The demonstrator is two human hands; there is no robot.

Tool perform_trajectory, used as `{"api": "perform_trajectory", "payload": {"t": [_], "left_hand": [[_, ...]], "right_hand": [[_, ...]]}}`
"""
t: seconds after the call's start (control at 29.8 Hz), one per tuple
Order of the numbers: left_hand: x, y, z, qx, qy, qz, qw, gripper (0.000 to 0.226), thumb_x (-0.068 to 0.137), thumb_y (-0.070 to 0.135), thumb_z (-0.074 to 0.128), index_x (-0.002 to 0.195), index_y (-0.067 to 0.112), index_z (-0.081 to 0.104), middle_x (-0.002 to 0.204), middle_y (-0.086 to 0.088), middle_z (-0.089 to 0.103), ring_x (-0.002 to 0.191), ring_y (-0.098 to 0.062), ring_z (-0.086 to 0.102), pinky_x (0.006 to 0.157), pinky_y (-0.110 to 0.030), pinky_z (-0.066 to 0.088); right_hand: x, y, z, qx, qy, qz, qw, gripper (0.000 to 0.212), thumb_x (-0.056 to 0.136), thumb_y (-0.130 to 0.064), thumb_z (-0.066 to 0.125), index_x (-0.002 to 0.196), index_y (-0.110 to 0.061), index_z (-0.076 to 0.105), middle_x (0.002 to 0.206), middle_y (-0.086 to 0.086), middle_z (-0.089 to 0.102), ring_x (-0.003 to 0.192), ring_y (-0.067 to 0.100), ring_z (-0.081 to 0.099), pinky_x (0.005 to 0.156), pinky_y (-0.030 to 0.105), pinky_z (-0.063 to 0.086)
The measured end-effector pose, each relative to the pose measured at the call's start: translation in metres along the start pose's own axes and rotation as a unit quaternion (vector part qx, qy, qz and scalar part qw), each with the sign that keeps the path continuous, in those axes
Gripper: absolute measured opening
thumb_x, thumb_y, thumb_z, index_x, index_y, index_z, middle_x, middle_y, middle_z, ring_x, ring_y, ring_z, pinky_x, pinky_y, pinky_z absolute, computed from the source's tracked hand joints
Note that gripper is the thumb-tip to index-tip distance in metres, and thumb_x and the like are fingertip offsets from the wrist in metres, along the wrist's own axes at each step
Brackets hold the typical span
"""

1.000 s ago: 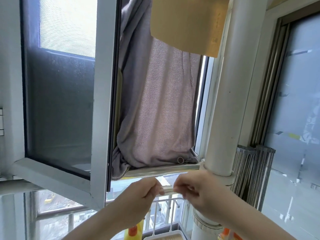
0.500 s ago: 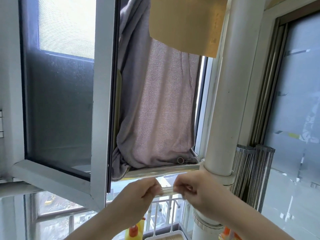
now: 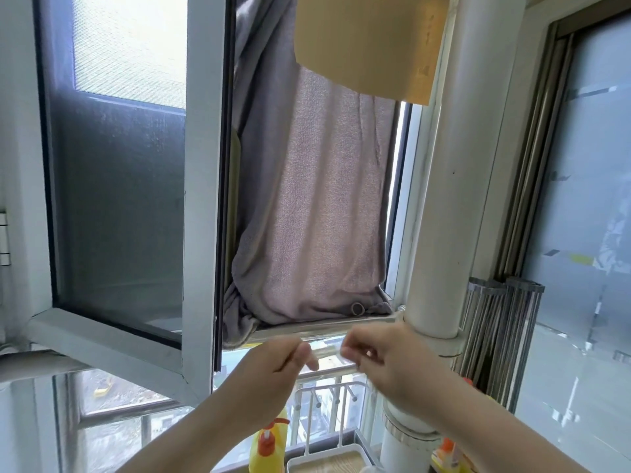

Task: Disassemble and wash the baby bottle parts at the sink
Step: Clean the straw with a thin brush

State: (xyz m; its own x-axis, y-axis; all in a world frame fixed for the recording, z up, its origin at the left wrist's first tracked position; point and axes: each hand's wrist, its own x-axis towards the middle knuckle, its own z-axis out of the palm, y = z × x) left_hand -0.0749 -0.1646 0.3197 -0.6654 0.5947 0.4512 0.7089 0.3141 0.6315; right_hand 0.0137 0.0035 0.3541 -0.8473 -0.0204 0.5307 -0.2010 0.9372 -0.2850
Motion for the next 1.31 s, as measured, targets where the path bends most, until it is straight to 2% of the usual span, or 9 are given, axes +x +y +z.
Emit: {"api": "perform_trajectory", "payload": {"t": [0.1,0.3,0.5,0.67,0.77,0.94,1.04,1.14,1.31], "left_hand": [[0.000,-0.001,0.000,0.004,-0.010,-0.001,1.000,0.021,0.098,0.026,0.044,0.087,0.034,0.060,0.093,0.014,0.053,0.086,0.000,0.053,0.076,-0.011,0.041],[0.000,-0.003,0.001,-0.017,0.011,0.005,1.000,0.013,0.091,0.029,0.057,0.082,0.036,0.064,0.078,0.012,0.059,0.060,-0.002,0.051,0.062,-0.012,0.041],[0.002,-0.007,0.001,0.002,0.020,-0.004,1.000,0.032,0.097,0.026,0.045,0.080,0.004,0.061,0.057,0.007,0.042,0.052,-0.004,0.038,0.054,-0.016,0.032],[0.000,-0.002,0.000,-0.068,-0.022,-0.031,0.997,0.025,0.095,0.015,0.051,0.098,0.034,0.067,0.074,0.012,0.060,0.063,0.003,0.056,0.062,-0.011,0.044],[-0.001,-0.003,-0.002,-0.080,-0.024,-0.041,0.996,0.018,0.090,0.020,0.060,0.094,0.036,0.067,0.078,0.006,0.065,0.056,-0.004,0.056,0.059,-0.022,0.049],[-0.001,0.001,0.001,-0.063,-0.021,-0.038,0.997,0.017,0.095,0.025,0.052,0.092,0.033,0.066,0.073,0.022,0.059,0.064,0.009,0.052,0.060,-0.007,0.038],[-0.003,0.001,0.000,-0.220,-0.018,-0.111,0.969,0.016,0.089,0.007,0.059,0.096,0.020,0.068,0.062,0.014,0.063,0.053,0.000,0.052,0.059,-0.012,0.043],[-0.002,0.001,-0.001,-0.421,0.038,-0.160,0.892,0.017,0.072,-0.008,0.068,0.087,-0.001,0.064,0.073,-0.010,0.070,0.059,-0.011,0.064,0.057,-0.019,0.053],[-0.004,-0.002,0.001,-0.510,0.096,-0.179,0.836,0.017,0.061,0.005,0.068,0.075,-0.002,0.070,0.073,-0.011,0.070,0.064,-0.015,0.060,0.066,-0.024,0.054]], "right_hand": [[0.000,0.003,-0.002,0.007,0.027,0.021,0.999,0.010,0.088,-0.023,0.062,0.080,-0.020,0.067,0.054,-0.023,0.051,0.065,-0.008,0.053,0.059,0.009,0.037],[-0.001,0.006,0.000,0.018,0.012,0.030,0.999,0.012,0.089,-0.023,0.061,0.078,-0.022,0.066,0.057,-0.023,0.055,0.064,-0.008,0.053,0.058,0.010,0.037],[-0.003,0.014,-0.001,0.027,0.007,0.052,0.998,0.021,0.089,-0.021,0.061,0.070,-0.028,0.058,0.057,-0.012,0.053,0.058,-0.004,0.051,0.055,0.014,0.037],[-0.004,0.009,0.002,0.005,-0.035,0.016,0.999,0.019,0.089,-0.023,0.061,0.071,-0.029,0.057,0.061,-0.015,0.053,0.063,-0.002,0.053,0.058,0.013,0.040],[-0.004,0.015,-0.002,0.006,-0.010,0.046,0.999,0.019,0.088,-0.026,0.062,0.071,-0.032,0.057,0.062,-0.014,0.056,0.061,-0.003,0.054,0.057,0.014,0.040],[-0.008,0.013,0.001,-0.001,-0.047,0.059,0.997,0.020,0.089,-0.028,0.061,0.070,-0.033,0.059,0.059,-0.015,0.057,0.061,-0.003,0.054,0.060,0.016,0.044],[-0.012,0.017,0.002,0.018,-0.053,0.090,0.994,0.023,0.089,-0.028,0.060,0.067,-0.035,0.055,0.059,-0.010,0.060,0.056,-0.003,0.052,0.056,0.013,0.038],[-0.021,0.012,0.014,0.087,-0.073,0.107,0.988,0.022,0.088,-0.023,0.061,0.068,-0.031,0.058,0.060,-0.004,0.063,0.049,0.000,0.046,0.053,0.012,0.035],[-0.028,0.016,0.018,0.176,-0.089,0.157,0.968,0.016,0.090,-0.021,0.060,0.074,-0.020,0.064,0.060,-0.005,0.065,0.045,0.002,0.037,0.048,0.013,0.032]]}}
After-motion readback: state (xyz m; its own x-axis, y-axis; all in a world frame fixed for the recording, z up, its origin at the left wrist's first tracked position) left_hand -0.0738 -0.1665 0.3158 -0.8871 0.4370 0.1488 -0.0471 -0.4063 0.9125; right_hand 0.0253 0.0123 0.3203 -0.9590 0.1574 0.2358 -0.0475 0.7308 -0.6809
